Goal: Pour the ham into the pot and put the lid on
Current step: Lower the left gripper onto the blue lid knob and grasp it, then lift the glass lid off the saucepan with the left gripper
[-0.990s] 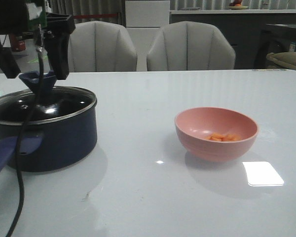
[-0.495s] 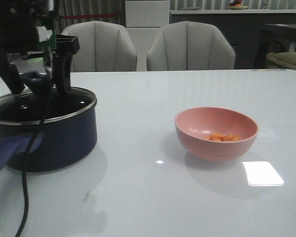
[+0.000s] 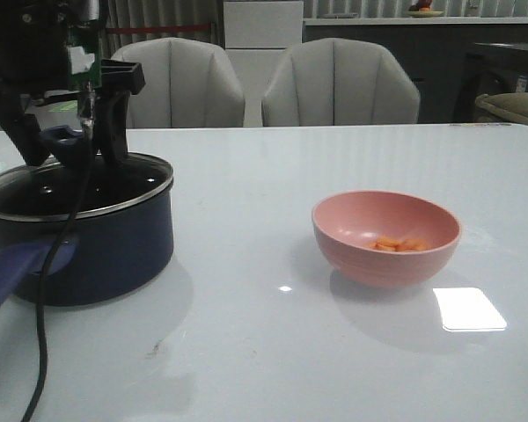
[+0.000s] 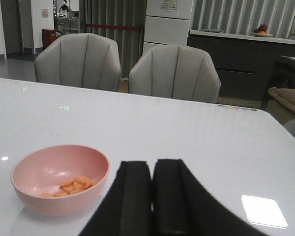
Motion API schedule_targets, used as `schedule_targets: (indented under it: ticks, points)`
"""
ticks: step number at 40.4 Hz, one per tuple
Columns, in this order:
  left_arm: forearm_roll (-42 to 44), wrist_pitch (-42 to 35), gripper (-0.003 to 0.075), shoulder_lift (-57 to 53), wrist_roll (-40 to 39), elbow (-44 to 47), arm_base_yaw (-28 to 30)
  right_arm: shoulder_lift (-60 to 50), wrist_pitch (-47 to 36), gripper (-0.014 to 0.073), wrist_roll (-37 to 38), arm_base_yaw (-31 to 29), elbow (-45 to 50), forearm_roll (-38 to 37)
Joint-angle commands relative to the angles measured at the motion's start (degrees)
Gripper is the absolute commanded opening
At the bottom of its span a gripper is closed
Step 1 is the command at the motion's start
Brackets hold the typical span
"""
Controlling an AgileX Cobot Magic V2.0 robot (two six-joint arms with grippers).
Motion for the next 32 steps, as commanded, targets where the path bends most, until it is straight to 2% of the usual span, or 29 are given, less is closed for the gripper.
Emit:
schedule_targets:
  ticks: [1, 23, 32]
  points:
    - [0.0, -2.0, 0.0425, -2.6, -0.8, -2.5, -0.2, -1.2, -4.9, 0.0146, -0.2, -0.4, -0.3, -0.6]
    - [0.4, -2.7, 0.0425, -6.4, -0.8, -2.6, -0.2, -1.2, -4.9, 0.0146, -0.2, -0.4, -0.3, -0.6]
    - [5.2, -2.3, 0.0425, -9.6, -0.1, -2.3, -0.2, -1.2, -4.9, 0.0146, -0.2, -0.4, -0.3, -0.6]
